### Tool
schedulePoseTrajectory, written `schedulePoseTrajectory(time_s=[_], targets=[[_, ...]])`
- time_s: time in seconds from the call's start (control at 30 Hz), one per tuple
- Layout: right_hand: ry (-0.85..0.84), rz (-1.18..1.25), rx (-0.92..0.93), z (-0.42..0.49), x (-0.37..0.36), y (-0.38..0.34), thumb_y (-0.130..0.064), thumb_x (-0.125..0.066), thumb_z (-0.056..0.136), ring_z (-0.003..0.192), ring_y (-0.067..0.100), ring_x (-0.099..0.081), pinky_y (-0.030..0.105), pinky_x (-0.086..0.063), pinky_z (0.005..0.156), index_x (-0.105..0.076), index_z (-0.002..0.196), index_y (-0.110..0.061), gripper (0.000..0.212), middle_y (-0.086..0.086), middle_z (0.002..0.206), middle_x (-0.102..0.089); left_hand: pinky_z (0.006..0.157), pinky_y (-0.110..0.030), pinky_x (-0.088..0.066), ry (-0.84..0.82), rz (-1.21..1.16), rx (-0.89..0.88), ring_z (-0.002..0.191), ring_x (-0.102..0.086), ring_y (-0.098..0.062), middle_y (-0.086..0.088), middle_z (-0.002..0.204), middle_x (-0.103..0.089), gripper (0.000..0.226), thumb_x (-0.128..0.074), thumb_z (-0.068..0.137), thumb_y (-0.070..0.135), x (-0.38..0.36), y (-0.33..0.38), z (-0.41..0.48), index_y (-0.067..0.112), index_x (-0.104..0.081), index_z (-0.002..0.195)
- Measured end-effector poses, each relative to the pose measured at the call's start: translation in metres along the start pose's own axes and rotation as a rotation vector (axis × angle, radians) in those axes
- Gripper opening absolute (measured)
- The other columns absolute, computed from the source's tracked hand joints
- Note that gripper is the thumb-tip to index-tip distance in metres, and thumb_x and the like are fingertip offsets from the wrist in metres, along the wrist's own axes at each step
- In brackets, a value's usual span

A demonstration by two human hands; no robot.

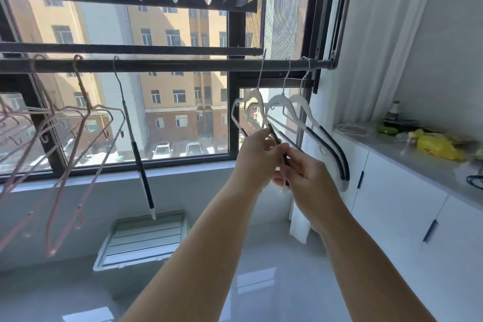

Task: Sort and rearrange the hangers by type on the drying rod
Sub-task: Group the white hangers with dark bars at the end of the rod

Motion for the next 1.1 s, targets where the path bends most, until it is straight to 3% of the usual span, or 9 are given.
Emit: schedulePoseTrajectory(time_s=[0.1, 0.2, 0.27, 0.4, 0.5, 0.77, 0.97, 1.1], targets=[[-0.005, -0.006, -0.029, 0.002, 0.004, 0.007, -0.002, -0.04, 0.095, 0.071, 0.002, -0.067, 0.022, -0.055, 0.078, -0.057, 0.116, -0.025, 0.036, -0.01, 0.085, -0.069, 0.048, -0.025, -0.045, -0.01, 0.024, -0.005, 0.064, -0.059, -0.022, -0.021, 0.086, -0.064, 0.003, -0.054, 0.087, 0.003, -0.005, -0.005, 0.002, 0.004, -0.056, 0.088], [-0.02, -0.033, -0.05, 0.001, 0.005, 0.013, -0.003, -0.04, 0.095, 0.072, 0.003, -0.067, 0.022, -0.055, 0.077, -0.057, 0.119, -0.018, 0.033, -0.01, 0.088, -0.069, 0.039, -0.016, -0.042, -0.014, -0.029, 0.013, 0.054, -0.056, -0.014, -0.009, 0.073, -0.06, 0.023, -0.052, 0.088, -0.001, -0.007, -0.011, 0.001, 0.009, -0.048, 0.068], [-0.018, -0.074, -0.049, 0.0, 0.005, 0.014, -0.004, -0.039, 0.096, 0.071, 0.001, -0.066, 0.017, -0.054, 0.073, -0.056, 0.117, -0.025, 0.035, -0.011, 0.088, -0.068, 0.037, -0.013, -0.039, -0.012, -0.029, 0.02, 0.056, -0.055, -0.014, -0.006, 0.072, -0.057, 0.03, -0.052, 0.088, -0.002, -0.008, -0.016, 0.001, 0.013, -0.043, 0.063], [-0.005, -0.144, -0.036, -0.001, 0.003, 0.014, -0.005, -0.037, 0.096, 0.081, 0.012, -0.067, 0.019, -0.053, 0.078, -0.055, 0.122, -0.027, 0.038, -0.008, 0.093, -0.068, 0.04, -0.014, -0.041, 0.005, -0.021, 0.02, 0.062, -0.057, -0.018, -0.008, 0.076, -0.059, 0.008, -0.051, 0.088, 0.001, -0.006, -0.022, 0.003, 0.0, -0.053, 0.08], [0.013, -0.153, -0.028, 0.0, 0.002, 0.013, -0.007, -0.036, 0.097, 0.08, 0.01, -0.066, 0.014, -0.053, 0.075, -0.056, 0.121, -0.024, 0.036, -0.008, 0.093, -0.068, 0.043, -0.013, -0.042, 0.005, -0.004, 0.004, 0.062, -0.059, -0.016, -0.007, 0.078, -0.061, 0.006, -0.054, 0.088, 0.004, -0.002, -0.021, 0.005, -0.002, -0.056, 0.088], [0.059, -0.151, -0.004, -0.002, -0.002, 0.012, -0.005, -0.036, 0.096, 0.089, 0.007, -0.066, 0.019, -0.054, 0.08, -0.057, 0.121, -0.021, 0.036, -0.012, 0.097, -0.066, 0.042, -0.012, -0.042, -0.038, -0.02, 0.019, 0.055, -0.058, -0.007, 0.003, 0.069, -0.059, 0.012, -0.054, 0.088, 0.003, -0.001, -0.013, 0.001, 0.008, -0.055, 0.077], [0.059, -0.143, -0.009, -0.002, 0.002, 0.01, -0.004, -0.036, 0.096, 0.084, 0.002, -0.066, 0.015, -0.054, 0.076, -0.057, 0.115, -0.025, 0.035, -0.016, 0.091, -0.066, 0.05, -0.02, -0.048, -0.035, 0.014, 0.03, 0.071, -0.061, -0.022, -0.011, 0.083, -0.061, 0.005, -0.054, 0.088, 0.005, -0.006, -0.015, 0.002, 0.004, -0.056, 0.083], [0.058, -0.178, -0.025, -0.003, 0.003, 0.012, -0.006, -0.037, 0.096, 0.076, -0.002, -0.064, 0.011, -0.051, 0.074, -0.057, 0.109, -0.029, 0.033, -0.019, 0.085, -0.064, 0.059, -0.025, -0.047, -0.017, 0.048, 0.05, 0.077, -0.06, -0.022, -0.008, 0.089, -0.061, 0.005, -0.054, 0.088, 0.008, -0.006, -0.02, 0.0, 0.01, -0.054, 0.083]])
Point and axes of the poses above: each hand's wrist, its own z-axis towards the middle knuckle, its own x-axis out of the back of the hand, y = z × x, the point moved 8 cm from there along z, towards the middle knuckle
